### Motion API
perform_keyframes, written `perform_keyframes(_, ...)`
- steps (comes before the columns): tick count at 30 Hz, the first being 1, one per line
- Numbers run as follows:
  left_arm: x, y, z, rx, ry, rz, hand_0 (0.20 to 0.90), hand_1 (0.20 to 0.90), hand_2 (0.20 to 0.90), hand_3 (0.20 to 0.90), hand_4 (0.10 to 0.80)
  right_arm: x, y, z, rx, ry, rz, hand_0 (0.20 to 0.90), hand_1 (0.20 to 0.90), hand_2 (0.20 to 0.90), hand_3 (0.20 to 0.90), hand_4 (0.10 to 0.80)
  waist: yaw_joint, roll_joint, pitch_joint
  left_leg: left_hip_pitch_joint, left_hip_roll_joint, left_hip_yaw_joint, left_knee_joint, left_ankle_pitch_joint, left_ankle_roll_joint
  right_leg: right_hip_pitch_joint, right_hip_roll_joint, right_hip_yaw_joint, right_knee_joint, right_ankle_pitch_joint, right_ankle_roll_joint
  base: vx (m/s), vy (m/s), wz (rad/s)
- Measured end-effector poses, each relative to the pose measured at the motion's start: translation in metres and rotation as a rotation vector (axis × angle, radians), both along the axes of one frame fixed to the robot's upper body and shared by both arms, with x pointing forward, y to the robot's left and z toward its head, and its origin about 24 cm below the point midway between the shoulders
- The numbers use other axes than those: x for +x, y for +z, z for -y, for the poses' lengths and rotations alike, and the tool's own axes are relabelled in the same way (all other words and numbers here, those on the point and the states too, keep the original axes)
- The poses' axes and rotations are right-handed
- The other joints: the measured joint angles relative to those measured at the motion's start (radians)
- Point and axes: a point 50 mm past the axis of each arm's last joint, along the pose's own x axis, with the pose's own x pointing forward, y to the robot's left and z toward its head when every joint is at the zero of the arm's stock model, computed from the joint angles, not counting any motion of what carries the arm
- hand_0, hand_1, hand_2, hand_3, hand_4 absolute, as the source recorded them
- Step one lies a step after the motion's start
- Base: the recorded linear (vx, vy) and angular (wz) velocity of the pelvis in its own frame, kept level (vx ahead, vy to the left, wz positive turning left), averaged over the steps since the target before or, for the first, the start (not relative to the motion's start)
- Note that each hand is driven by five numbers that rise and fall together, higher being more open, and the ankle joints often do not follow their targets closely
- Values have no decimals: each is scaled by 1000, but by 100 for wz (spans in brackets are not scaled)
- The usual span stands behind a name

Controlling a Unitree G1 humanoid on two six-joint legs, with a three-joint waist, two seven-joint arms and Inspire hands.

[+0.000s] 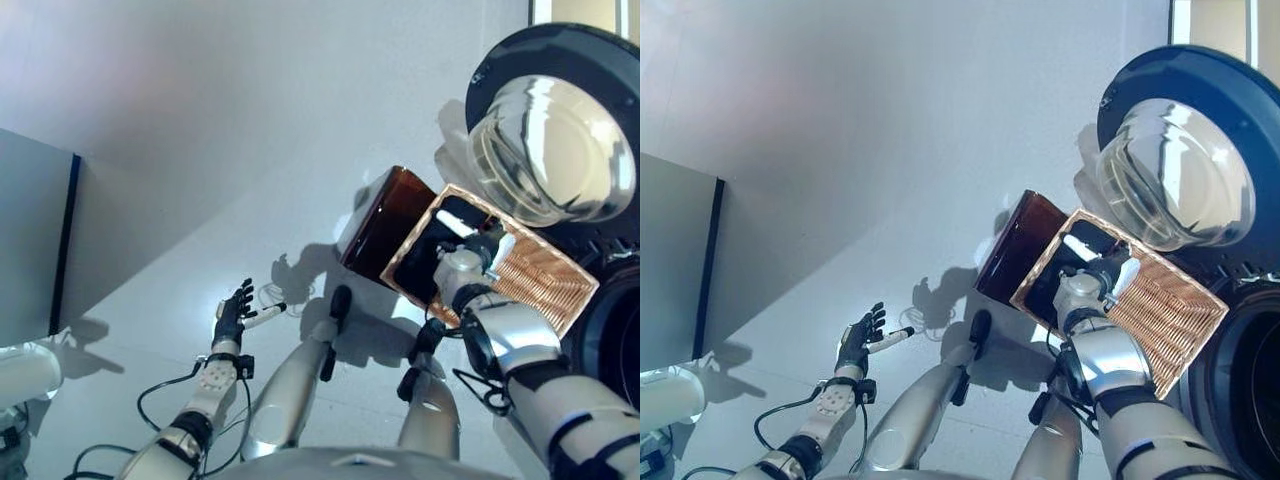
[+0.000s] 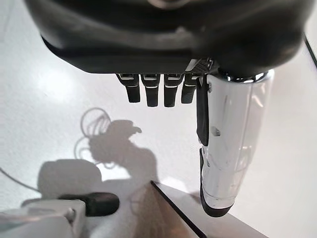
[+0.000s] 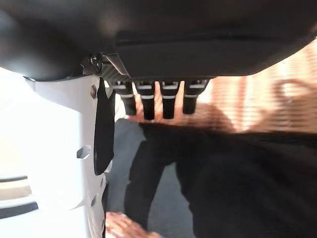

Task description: Pick up the clothes and place them into the washing machine

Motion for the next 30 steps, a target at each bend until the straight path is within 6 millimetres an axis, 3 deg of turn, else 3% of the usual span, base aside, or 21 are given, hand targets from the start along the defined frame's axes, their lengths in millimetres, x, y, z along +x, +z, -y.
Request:
perform_keyframes(9,-3,-2,5,-1,-20,-10,900,900,900,900,800,-3,-7,-3,8,1,-31,900,900,900,900,800,-1,42,-19,-5,-17,10,0,-3,-4,-5,-15,11,-3,5,8,8,7,0)
perform_keyframes(10,-4,-2,5,-2,-20,-10,900,900,900,900,800,-3,-7,-3,8,0,-31,656,656,656,656,625,-1,51,-26,-7,-18,8,0,-3,-4,-6,-15,10,-2,5,8,-1,-5,6)
perform_keyframes(11,-4,-3,5,-2,-20,-11,900,900,900,900,800,-3,-6,-2,6,-3,-30,469,469,469,469,492,-1,59,-32,-12,-19,4,2,-3,-4,-9,-15,10,-2,5,8,-2,-4,8)
perform_keyframes(12,-4,-3,5,-3,-20,-11,900,900,900,900,800,-4,-6,-1,2,-8,-27,296,296,296,296,369,-2,66,-38,-19,-20,2,4,-3,-4,-14,-16,8,-1,5,8,-4,-5,5)
perform_keyframes(13,-5,-3,6,-6,-19,-9,900,900,900,900,800,-4,-4,1,-6,-27,-24,200,200,200,200,300,0,70,-40,-22,-21,3,3,-1,-2,-22,-18,10,2,6,10,0,0,0)
perform_keyframes(18,-12,-6,8,-12,-30,-19,900,900,900,900,800,-8,-3,14,-24,-57,-28,200,200,200,200,300,-3,76,-44,-25,-24,6,4,2,2,-27,-21,12,1,11,18,0,3,-1)
perform_keyframes(30,-16,-8,13,-22,-57,-28,900,900,900,900,800,-14,-9,19,-10,-76,-34,200,200,200,200,300,2,103,-59,-26,-25,37,5,5,6,-44,-21,50,2,18,30,-1,3,-5)
